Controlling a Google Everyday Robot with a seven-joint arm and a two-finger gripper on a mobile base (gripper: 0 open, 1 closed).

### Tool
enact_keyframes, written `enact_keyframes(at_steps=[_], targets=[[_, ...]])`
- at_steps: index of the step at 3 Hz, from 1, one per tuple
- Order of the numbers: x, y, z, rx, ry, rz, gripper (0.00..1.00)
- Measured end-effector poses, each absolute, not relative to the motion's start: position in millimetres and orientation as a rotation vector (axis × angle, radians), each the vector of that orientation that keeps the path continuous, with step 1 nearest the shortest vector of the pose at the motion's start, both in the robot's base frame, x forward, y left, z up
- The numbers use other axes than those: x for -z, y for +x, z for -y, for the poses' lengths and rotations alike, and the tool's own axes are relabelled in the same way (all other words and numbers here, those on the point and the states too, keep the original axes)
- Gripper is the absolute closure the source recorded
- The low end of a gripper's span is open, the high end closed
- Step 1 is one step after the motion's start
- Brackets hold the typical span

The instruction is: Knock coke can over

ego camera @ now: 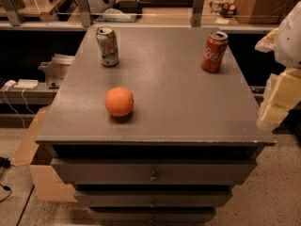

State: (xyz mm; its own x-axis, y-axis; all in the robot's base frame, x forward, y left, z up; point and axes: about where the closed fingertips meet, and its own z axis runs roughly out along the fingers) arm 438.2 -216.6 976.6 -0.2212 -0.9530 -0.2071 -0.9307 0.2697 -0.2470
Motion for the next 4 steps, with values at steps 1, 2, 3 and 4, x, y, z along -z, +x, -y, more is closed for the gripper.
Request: enact_keyframes(at_steps=[1, 2, 3, 4], targets=[[-976.6, 438.2, 216.5, 0.100, -1.724, -2.231, 0.00], [-971.6, 450.0, 218.8, 0.073, -1.638, -2.224, 0.00], [-963.0, 507.7, 221.5, -0.023, -1.411, -2.160, 0.00], [-957.8, 567.0, 224.1, -0.121, -1.216, -2.083, 0.00]])
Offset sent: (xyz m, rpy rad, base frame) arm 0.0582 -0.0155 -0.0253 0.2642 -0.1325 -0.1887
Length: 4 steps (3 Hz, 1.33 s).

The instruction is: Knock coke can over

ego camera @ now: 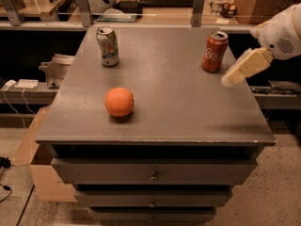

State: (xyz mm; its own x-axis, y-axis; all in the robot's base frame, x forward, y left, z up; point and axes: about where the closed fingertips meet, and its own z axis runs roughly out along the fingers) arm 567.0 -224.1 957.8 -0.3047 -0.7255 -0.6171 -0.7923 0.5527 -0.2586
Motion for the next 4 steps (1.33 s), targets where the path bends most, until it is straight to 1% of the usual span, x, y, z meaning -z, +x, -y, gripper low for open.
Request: enact_keyframes(at_steps=[1, 2, 3, 4], targets=[[-955.0, 582.6, 223.0, -0.130, -1.179, -2.061, 0.00], [-955.1, 581.1, 222.5, -0.131, -1.183, -2.062, 0.00], [-945.9, 600.0, 224.1, -0.135, -1.113, -2.050, 0.00], [-930.6, 635.0, 230.6, -0.148, -0.993, -2.027, 0.00]])
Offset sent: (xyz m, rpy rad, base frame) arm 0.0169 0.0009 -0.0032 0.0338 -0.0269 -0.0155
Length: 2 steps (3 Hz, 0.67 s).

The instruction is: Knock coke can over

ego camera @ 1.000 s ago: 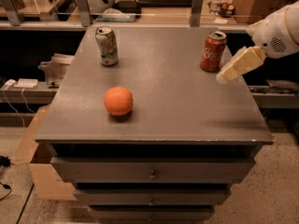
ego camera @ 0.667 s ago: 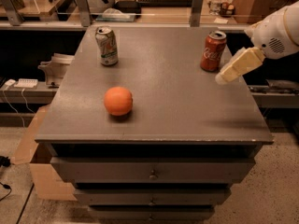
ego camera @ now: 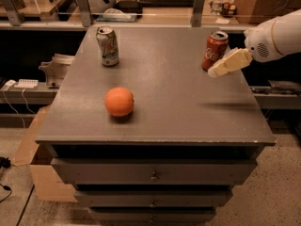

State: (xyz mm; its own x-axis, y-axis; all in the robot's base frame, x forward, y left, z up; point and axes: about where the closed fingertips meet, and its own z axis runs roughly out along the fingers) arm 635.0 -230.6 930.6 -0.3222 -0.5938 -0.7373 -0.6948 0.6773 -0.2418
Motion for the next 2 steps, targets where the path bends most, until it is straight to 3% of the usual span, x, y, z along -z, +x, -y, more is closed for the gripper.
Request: enact_keyframes(at_steps=[2], targets=[[-907.2, 680.2, 225.4, -0.290, -0.824, -1.922, 0.00]])
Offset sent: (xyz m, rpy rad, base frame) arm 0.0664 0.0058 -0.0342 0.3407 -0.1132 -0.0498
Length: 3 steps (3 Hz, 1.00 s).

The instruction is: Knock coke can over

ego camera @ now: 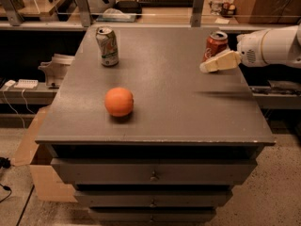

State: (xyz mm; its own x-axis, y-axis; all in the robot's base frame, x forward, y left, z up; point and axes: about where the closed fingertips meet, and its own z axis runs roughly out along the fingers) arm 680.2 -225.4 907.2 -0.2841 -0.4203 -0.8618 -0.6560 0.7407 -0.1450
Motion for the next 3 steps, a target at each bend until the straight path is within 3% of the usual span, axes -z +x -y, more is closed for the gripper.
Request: enact_keyframes(at_steps=[2, 3], targets=[[-896.8, 707.4, 222.3, -0.374, -0.730, -1.826, 0.00], [-894.8, 716.8, 222.6, -0.393, -0.696, -1.790, 0.17]])
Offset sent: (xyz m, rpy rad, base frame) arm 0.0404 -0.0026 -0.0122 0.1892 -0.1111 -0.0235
